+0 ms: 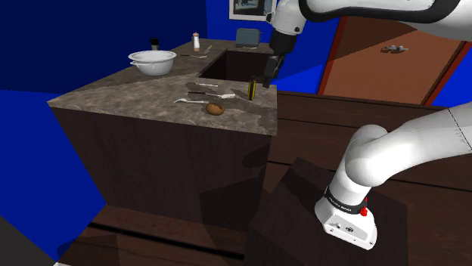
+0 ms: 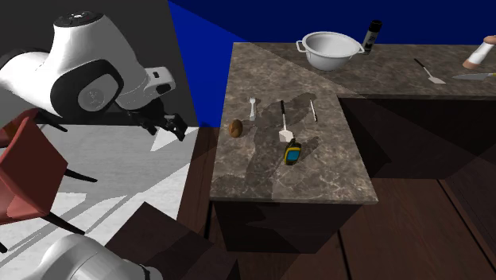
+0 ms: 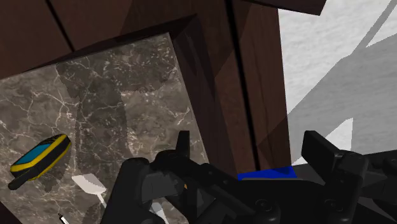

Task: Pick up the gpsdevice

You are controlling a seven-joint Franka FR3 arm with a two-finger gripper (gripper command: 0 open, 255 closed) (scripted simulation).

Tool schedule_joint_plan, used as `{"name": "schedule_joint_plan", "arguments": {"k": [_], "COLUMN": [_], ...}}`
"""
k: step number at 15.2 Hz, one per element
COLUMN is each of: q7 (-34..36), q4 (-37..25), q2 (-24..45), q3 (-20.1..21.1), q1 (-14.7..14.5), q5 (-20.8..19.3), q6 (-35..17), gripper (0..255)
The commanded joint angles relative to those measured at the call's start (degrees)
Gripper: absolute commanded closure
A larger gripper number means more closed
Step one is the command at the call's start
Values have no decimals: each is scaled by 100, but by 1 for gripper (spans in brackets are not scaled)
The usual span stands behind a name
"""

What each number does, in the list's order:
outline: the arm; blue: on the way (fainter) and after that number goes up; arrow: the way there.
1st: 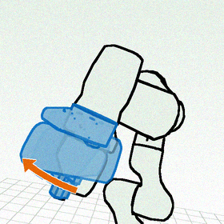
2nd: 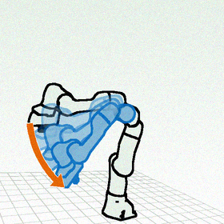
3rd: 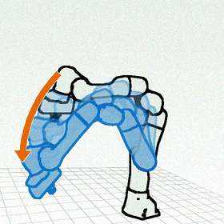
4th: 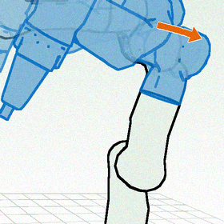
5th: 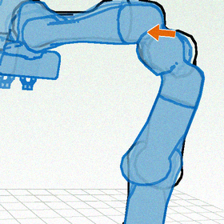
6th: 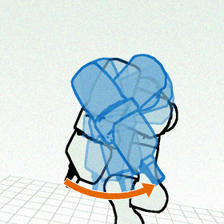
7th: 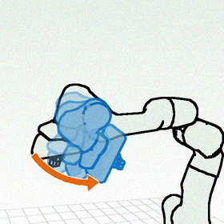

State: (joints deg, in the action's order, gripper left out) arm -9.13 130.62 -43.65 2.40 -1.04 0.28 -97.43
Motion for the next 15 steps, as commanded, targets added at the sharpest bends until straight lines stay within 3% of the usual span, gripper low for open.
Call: {"name": "schedule_joint_plan", "arguments": {"k": [1, 15], "q7": [0, -1054], "q4": [0, -568], "q2": [0, 1809], "q3": [0, -1176], "q1": [0, 428], "q5": [0, -285], "q6": [0, -1722], "gripper": [0, 0]}}
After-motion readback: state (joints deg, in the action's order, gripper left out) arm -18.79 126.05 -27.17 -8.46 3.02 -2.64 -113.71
